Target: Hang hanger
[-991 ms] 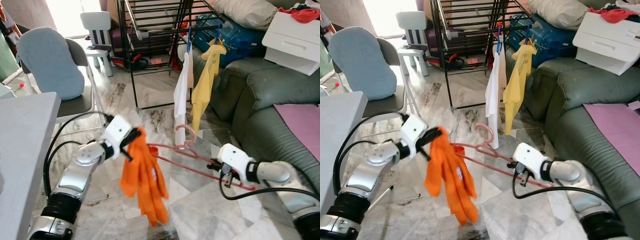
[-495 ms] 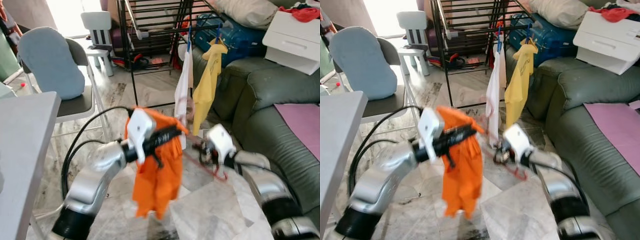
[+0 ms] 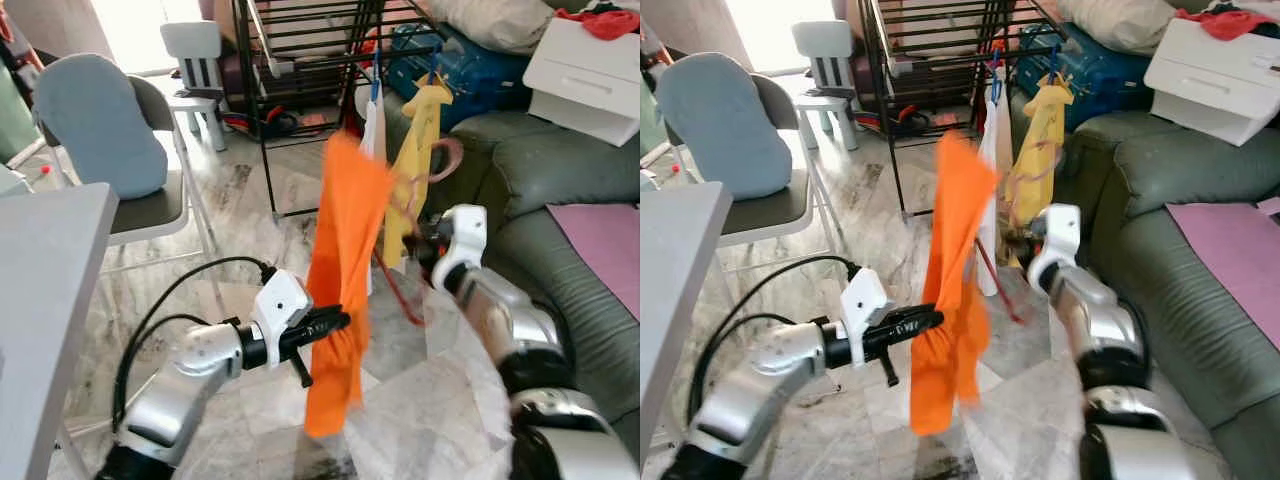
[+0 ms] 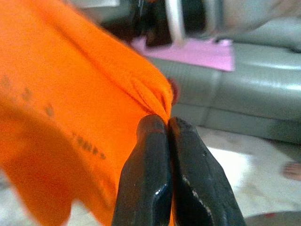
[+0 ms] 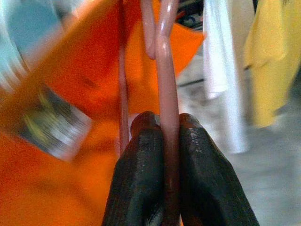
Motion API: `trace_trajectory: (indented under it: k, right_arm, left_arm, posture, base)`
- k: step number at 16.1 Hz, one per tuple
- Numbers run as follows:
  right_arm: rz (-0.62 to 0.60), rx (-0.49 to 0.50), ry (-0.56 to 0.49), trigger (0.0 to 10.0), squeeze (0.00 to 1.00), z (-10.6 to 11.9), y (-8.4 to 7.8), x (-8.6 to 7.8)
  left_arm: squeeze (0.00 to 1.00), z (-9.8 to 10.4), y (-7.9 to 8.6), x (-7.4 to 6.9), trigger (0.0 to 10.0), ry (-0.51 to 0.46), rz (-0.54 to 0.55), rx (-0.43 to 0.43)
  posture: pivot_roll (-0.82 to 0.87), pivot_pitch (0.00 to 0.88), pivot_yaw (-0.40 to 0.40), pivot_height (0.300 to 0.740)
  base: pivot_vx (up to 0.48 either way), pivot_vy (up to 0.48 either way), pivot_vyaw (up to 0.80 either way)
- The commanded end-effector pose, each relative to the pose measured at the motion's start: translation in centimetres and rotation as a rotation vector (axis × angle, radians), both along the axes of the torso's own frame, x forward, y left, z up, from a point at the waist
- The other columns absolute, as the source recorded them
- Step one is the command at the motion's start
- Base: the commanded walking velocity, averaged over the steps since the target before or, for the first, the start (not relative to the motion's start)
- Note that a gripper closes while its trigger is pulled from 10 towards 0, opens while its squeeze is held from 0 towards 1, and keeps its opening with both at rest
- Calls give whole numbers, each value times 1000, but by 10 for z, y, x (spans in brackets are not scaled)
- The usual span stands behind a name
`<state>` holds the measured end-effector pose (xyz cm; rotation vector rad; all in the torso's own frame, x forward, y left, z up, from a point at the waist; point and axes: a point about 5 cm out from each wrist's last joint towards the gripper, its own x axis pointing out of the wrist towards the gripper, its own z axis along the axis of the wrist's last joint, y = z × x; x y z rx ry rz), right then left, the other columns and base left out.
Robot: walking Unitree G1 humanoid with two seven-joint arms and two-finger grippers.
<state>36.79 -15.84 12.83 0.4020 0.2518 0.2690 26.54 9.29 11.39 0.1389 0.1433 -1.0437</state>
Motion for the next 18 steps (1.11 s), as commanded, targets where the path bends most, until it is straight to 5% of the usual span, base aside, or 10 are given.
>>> trace_trajectory:
  k: [1,4,7,8,9,11,12,13,18]
  right_arm:
    - [-58,134,-68,10000,0,29,-1,8]
    - [-153,410,-118,10000,0,61,16,16]
    - [-232,465,-188,10000,0,84,13,22]
    - [-238,408,-202,10000,0,84,12,23]
    - [-187,152,-291,10000,0,88,16,21]
    - [-78,6,-356,10000,0,88,30,17]
    - [-43,-59,-402,10000,0,87,35,12]
    - [-9,-122,-441,10000,0,83,39,8]
    - [59,-259,-505,10000,0,66,37,-8]
  left_arm:
    - [0,-8,3,0,10000,-4,27,35]
    - [0,-30,2,-4,10000,44,80,45]
    - [0,-39,-2,-9,10000,51,62,58]
    - [0,-41,-2,-10,10000,52,59,62]
    - [0,-43,-3,-11,10000,56,54,69]
    - [0,-46,-4,-11,10000,52,61,85]
    - [745,-49,-4,-10,10000,69,78,76]
    - [1000,-52,-5,-9,10000,80,97,69]
    - [1000,-59,-10,-9,10000,82,100,53]
  posture:
    - [-146,0,34,740]
    - [-147,0,32,740]
    - [-147,0,24,740]
    - [-144,0,21,740]
    - [-144,0,19,740]
    - [-147,0,18,740]
    - [-147,0,18,740]
    - [-147,0,16,740]
    - [-155,0,19,740]
  base:
    - [0,0,0]
    - [0,0,0]
    - [0,0,0]
    - [0,0,0]
    - [0,0,0]
    - [0,0,0]
    - [0,0,0]
    - [0,0,0]
    - [0,0,0]
